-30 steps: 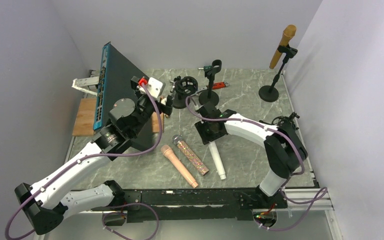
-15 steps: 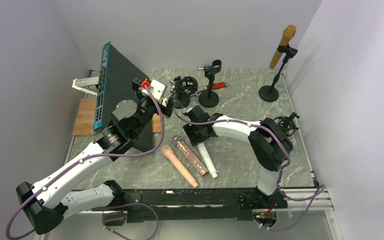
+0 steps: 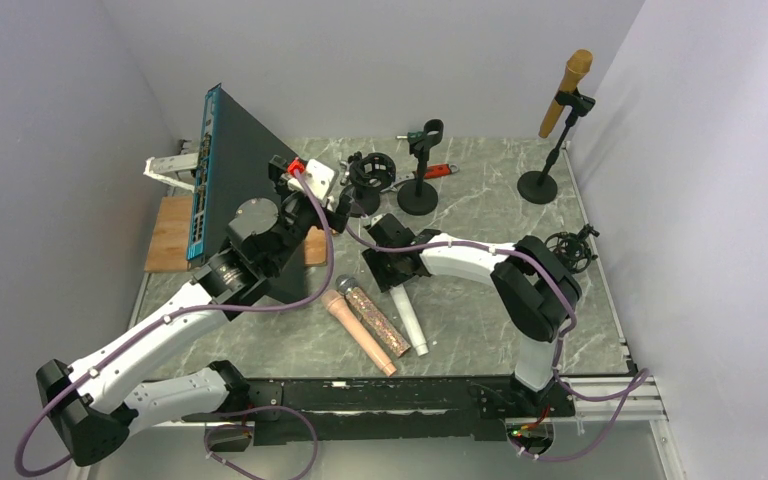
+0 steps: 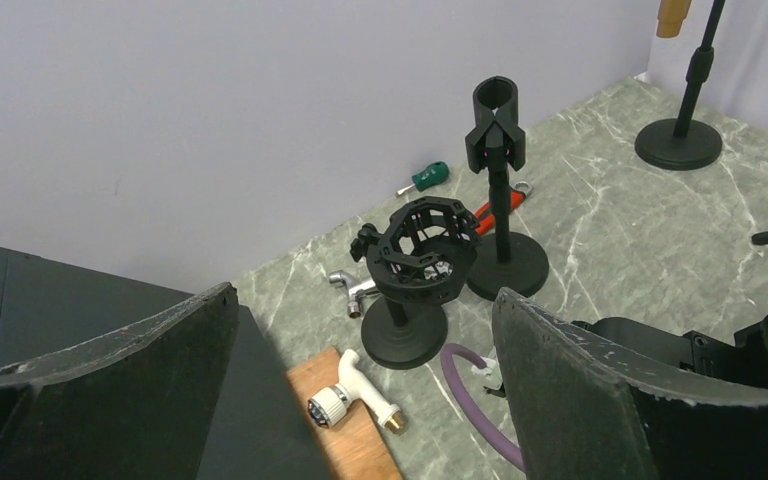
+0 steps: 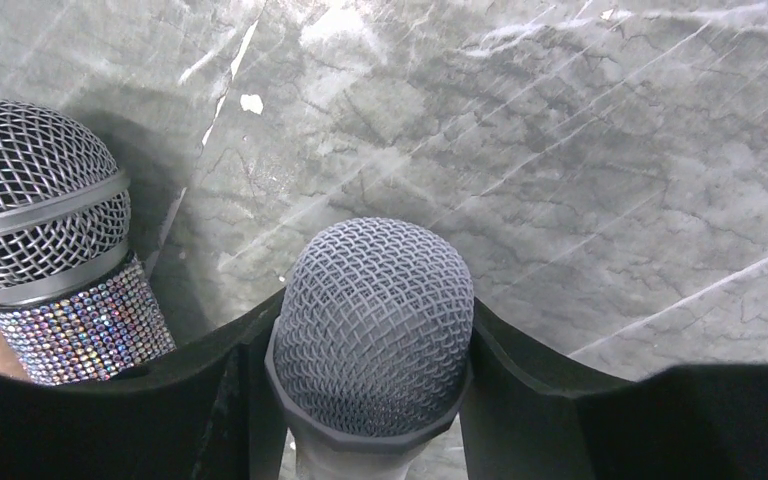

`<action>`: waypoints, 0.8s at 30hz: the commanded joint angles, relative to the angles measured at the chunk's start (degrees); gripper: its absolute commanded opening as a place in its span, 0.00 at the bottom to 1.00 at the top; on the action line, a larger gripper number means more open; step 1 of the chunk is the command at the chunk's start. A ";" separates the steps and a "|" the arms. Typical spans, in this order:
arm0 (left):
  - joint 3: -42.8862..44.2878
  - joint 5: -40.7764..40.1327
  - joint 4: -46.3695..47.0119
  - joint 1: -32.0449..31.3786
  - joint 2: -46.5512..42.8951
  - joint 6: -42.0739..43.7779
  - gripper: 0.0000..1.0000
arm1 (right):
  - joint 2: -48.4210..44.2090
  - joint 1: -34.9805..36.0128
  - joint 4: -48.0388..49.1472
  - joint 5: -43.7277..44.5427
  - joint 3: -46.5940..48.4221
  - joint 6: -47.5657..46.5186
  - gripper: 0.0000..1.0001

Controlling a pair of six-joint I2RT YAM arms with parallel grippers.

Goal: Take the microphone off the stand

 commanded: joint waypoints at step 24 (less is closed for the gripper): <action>-0.19 -0.53 2.05 -0.25 1.04 1.27 0.99 | -8.20 0.75 2.64 2.28 0.42 3.41 0.67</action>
